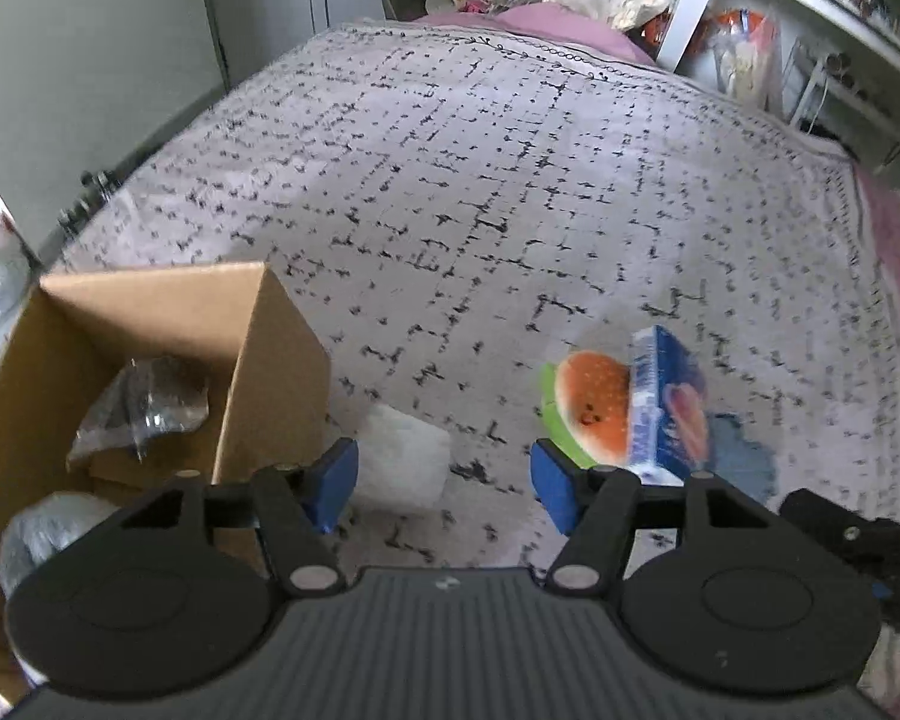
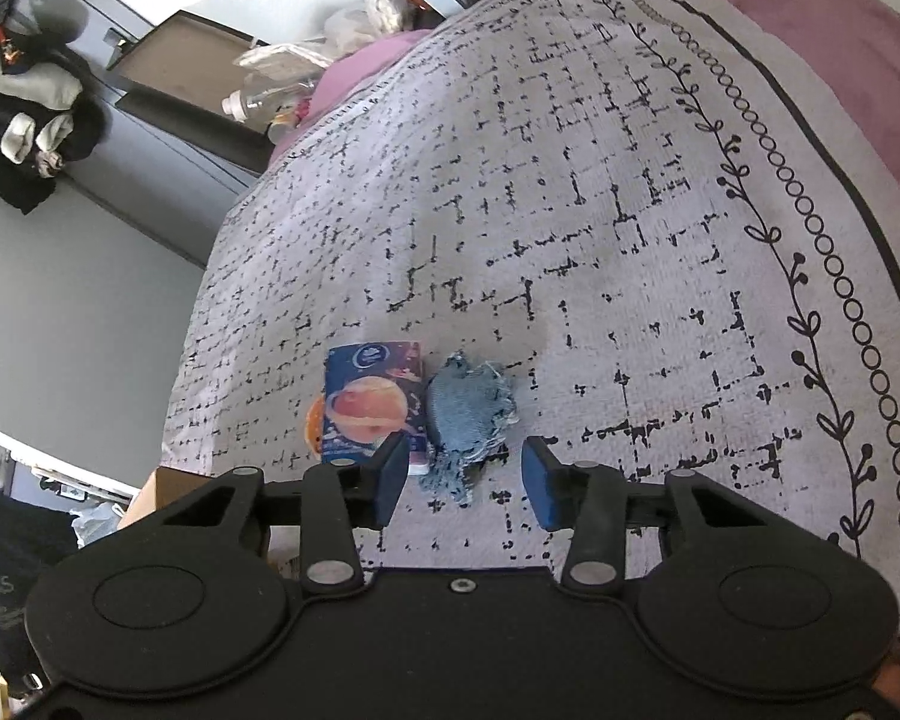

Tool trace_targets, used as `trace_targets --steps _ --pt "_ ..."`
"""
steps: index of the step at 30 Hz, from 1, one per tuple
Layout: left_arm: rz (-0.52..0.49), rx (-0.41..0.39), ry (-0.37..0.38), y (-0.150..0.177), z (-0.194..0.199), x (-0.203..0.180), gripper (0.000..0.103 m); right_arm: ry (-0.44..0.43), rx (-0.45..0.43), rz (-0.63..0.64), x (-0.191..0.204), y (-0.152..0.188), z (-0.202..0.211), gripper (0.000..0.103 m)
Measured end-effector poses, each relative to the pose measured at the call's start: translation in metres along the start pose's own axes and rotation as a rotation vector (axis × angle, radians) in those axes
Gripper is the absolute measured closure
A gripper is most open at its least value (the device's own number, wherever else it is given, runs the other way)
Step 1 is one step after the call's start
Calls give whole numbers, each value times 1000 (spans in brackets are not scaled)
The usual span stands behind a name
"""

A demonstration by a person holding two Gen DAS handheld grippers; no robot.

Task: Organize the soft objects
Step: 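Grasp the blue denim rag with the right tool while the left tool grasps the white cloth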

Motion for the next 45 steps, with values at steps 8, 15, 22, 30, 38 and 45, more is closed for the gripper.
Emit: trace_targets --steps 8,15,22,30,38,45 --pt "-73 1 -30 -7 -9 -12 43 30 10 -8 1 -6 -21 65" --pt "-191 16 -96 0 -18 -29 52 48 24 -8 -2 -7 -31 65" --pt "-206 34 -117 0 -32 -25 56 44 19 6 -2 -8 -39 65" --pt "-203 38 -111 -2 -34 -16 73 42 19 25 2 -10 -45 83" --pt "-174 8 -23 -1 -18 -14 80 67 -61 48 4 -13 -18 85" --pt "-155 -27 72 3 8 -26 81 85 -111 80 10 -11 4 85"
Point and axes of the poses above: each gripper's, at about its wrist camera, not at the fingertips, and z roughly against the way its jaws point, x to its left, y to its underside, the point moved 2 cm from there along -z, roughly the way its jaws point, and after that the axes turned 5 degrees about -y, right-handed, at the moved point
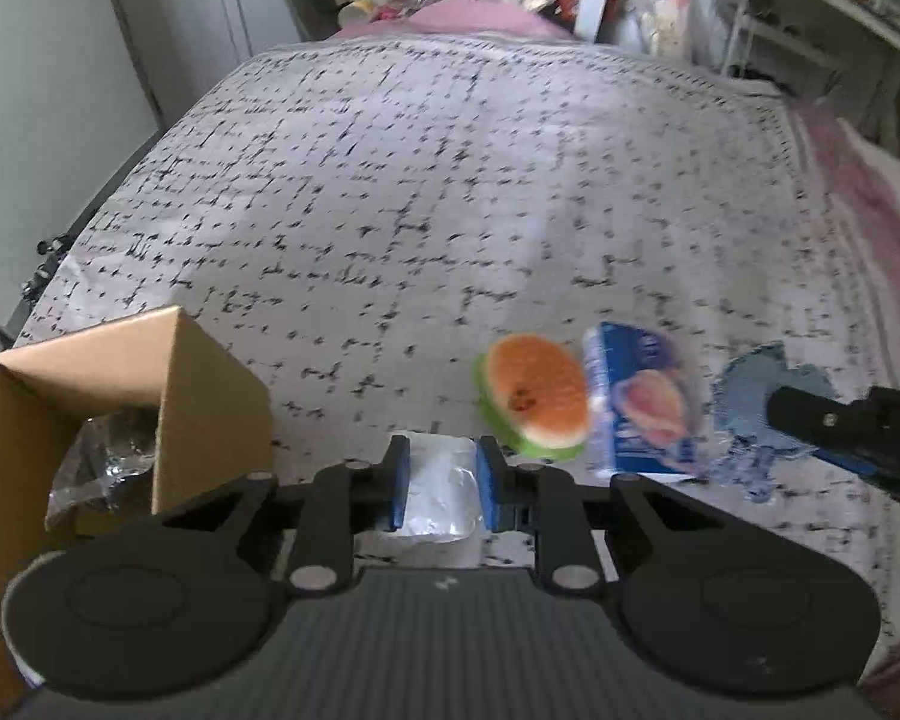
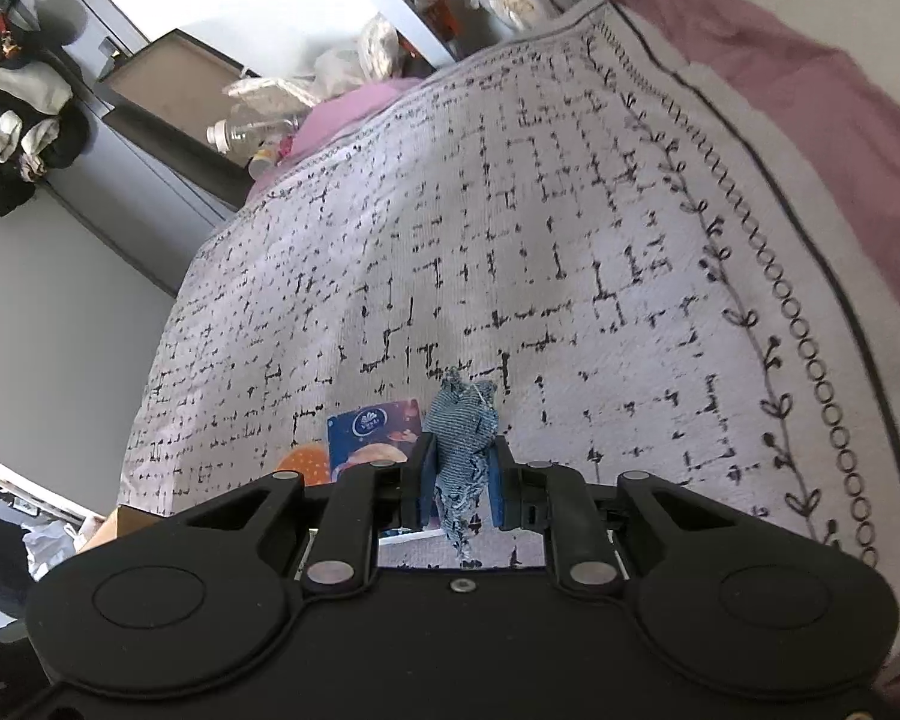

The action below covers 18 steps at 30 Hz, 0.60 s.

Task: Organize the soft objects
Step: 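Carry the white cloth over the box with the left tool while the right tool holds the denim rag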

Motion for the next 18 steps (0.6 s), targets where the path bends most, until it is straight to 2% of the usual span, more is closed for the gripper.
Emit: trace_targets --steps 8,18 --pt "49 -43 85 -2 35 -3 81 -6 -22 40 12 4 21 85" --pt "74 -78 113 1 69 17 81 -29 -23 125 36 13 39 85"
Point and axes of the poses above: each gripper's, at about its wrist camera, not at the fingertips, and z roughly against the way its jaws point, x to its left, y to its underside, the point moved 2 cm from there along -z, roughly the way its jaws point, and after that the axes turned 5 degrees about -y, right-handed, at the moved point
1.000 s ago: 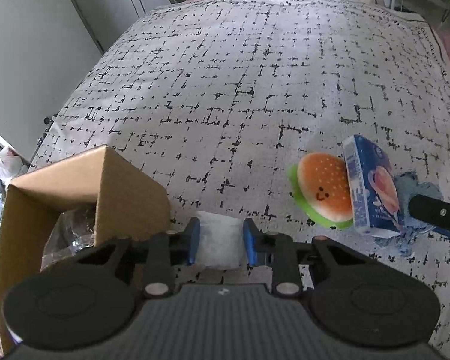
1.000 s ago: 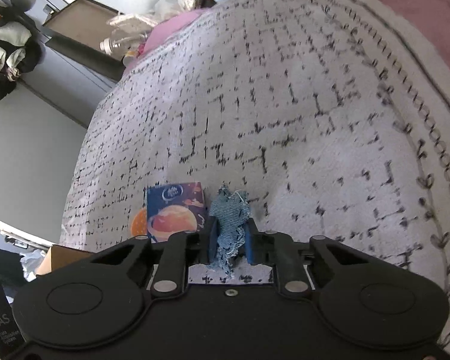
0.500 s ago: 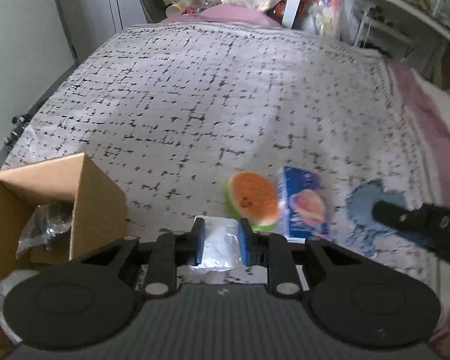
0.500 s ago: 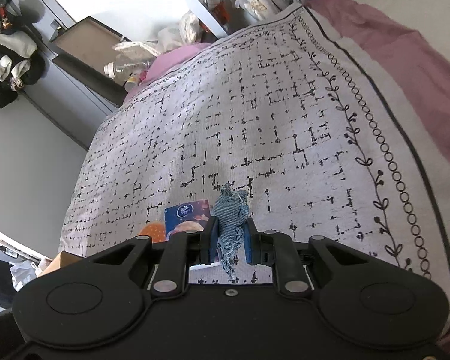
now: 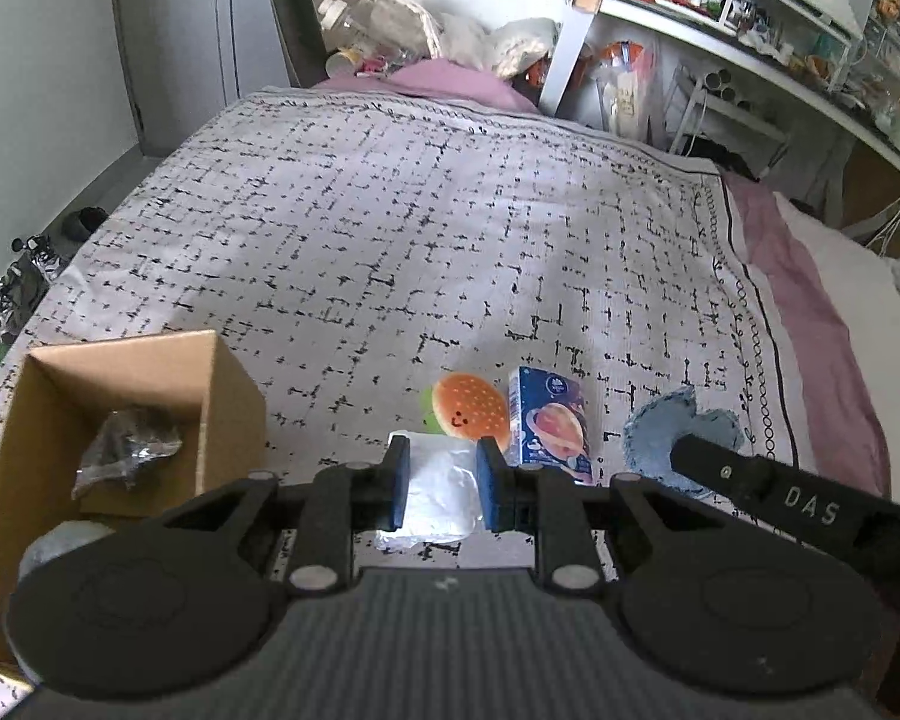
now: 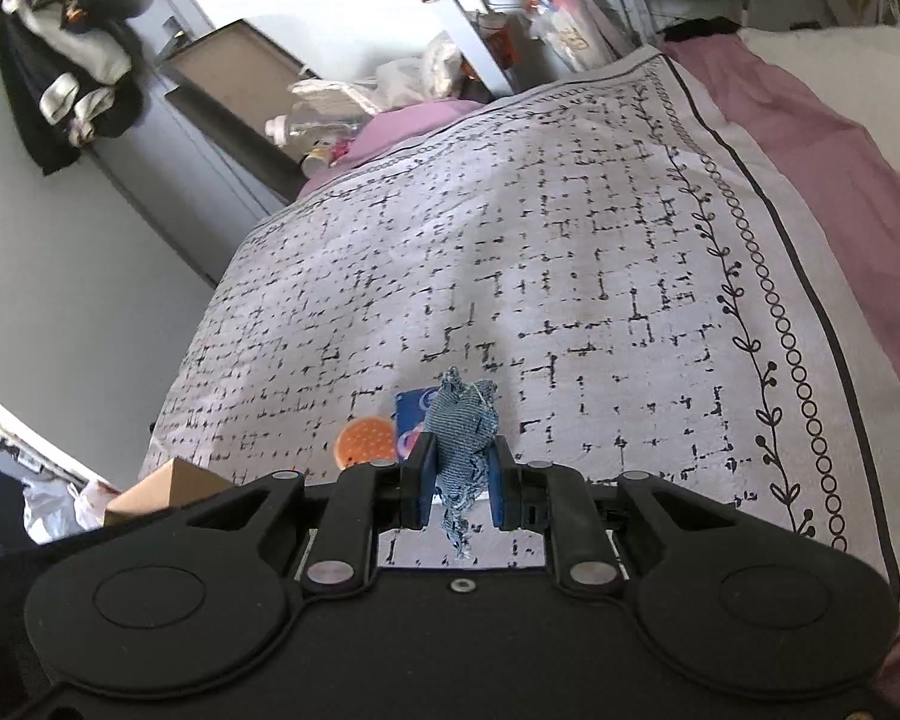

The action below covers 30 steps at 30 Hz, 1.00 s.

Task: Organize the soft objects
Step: 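Carry the white cloth over the box with the left tool while the right tool holds the denim rag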

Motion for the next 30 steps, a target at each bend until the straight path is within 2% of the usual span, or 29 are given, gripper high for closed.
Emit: trace_targets --steps 12,16,30 --pt "63 -43 9 4 32 37 81 -51 0 71 38 9 6 85" --pt "84 -51 1 7 40 56 81 -84 21 87 53 16 7 85" --pt "172 -67 -21 17 49 130 81 -116 49 216 113 41 4 85"
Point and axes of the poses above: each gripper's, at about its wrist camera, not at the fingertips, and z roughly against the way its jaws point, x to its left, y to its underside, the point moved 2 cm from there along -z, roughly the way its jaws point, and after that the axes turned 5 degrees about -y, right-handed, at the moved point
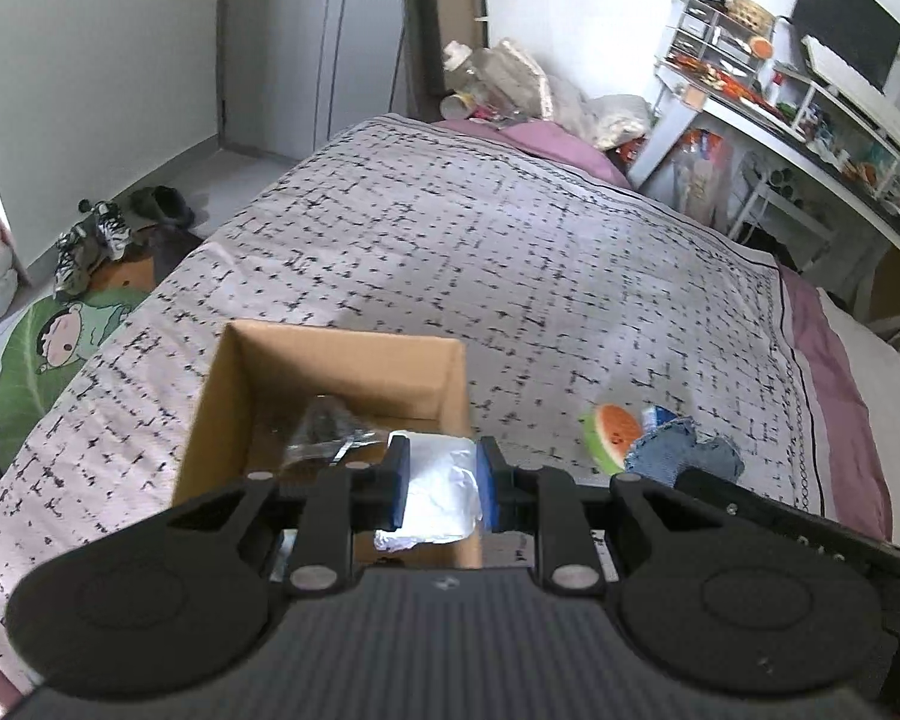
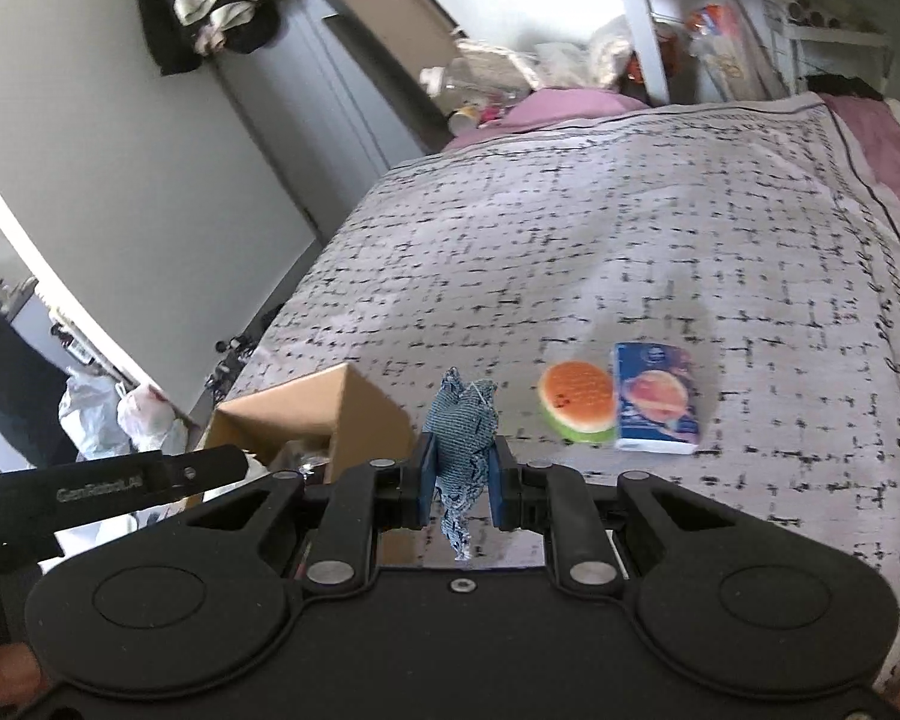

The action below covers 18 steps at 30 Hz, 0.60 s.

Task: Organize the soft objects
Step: 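Carry the white cloth over the box with the left tool while the right tool holds the denim rag, then open both tools to drop the white cloth and denim rag into the box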

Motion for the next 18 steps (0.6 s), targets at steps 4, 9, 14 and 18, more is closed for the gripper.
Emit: trace_targets --steps 4,9,14,18 --pt "34 11 13 1 -4 17 81 -10 4 26 17 1 -3 85" --pt "57 38 63 6 -13 28 81 -4 8 48 32 3 -9 85" --pt "104 41 137 8 -17 40 77 -14 -3 73 47 3 -14 85" --pt "151 45 153 4 -19 57 76 -23 3 91 59 5 -20 85"
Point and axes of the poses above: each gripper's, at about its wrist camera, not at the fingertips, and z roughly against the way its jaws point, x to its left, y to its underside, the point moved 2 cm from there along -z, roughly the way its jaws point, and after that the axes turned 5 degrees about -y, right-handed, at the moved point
